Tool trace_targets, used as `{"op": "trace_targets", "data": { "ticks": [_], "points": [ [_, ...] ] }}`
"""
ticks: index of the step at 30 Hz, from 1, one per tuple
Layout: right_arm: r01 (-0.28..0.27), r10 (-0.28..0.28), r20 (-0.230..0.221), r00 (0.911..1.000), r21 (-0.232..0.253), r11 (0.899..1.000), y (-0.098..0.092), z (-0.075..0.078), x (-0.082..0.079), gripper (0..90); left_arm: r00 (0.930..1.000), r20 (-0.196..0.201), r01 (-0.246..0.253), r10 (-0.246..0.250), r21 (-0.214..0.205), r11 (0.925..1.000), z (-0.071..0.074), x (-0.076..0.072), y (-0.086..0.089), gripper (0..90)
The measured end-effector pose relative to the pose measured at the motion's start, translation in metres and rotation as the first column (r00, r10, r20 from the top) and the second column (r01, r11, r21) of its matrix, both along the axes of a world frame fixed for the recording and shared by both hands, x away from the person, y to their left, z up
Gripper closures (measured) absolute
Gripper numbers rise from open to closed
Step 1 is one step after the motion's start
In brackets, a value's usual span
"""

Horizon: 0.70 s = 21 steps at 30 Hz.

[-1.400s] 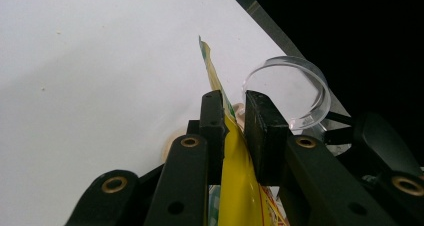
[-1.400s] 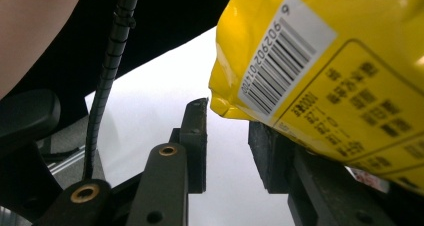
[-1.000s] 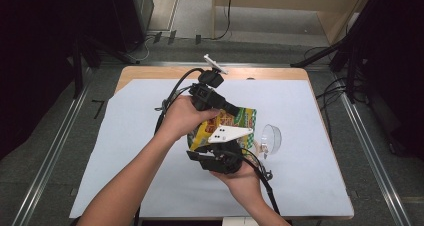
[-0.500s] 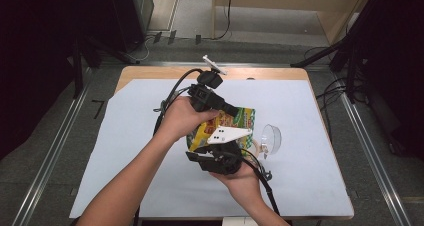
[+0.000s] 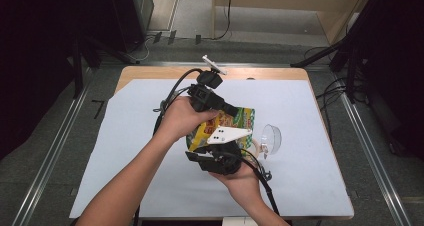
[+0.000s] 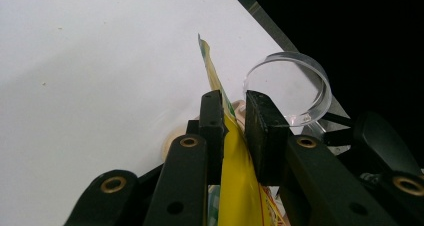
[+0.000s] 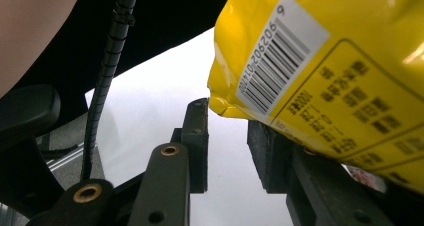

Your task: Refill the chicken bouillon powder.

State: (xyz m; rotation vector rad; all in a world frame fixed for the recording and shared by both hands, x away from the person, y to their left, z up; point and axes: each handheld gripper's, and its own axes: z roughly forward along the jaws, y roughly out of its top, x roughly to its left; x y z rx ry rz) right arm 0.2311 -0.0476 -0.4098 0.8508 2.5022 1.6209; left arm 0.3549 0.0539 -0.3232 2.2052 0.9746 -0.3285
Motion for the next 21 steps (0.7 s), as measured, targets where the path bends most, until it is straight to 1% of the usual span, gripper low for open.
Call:
{"op": "trace_targets", "data": {
  "ticks": [11,17,21],
  "points": [
    [-0.001,0.001,-0.001,1.0,0.007,1.0,0.0005,0.0014,-0.0001,71.3,1.0,-0.004,-0.002,0.002,0.007,1.0,0.0014,0.0,-0.0007,78.7],
    [0.001,-0.001,-0.008,1.0,0.009,1.0,0.0009,0.0023,-0.0005,71.5,0.9999,-0.011,-0.001,0.001,0.011,0.9999,0.001,0.0006,-0.0007,78.7],
    [0.001,-0.001,-0.009,1.0,0.01,1.0,0.0006,0.003,-0.0009,71.7,1.0,-0.007,-0.002,0.002,0.009,1.0,0.0017,-0.0003,-0.0016,78.8]
  ]
}}
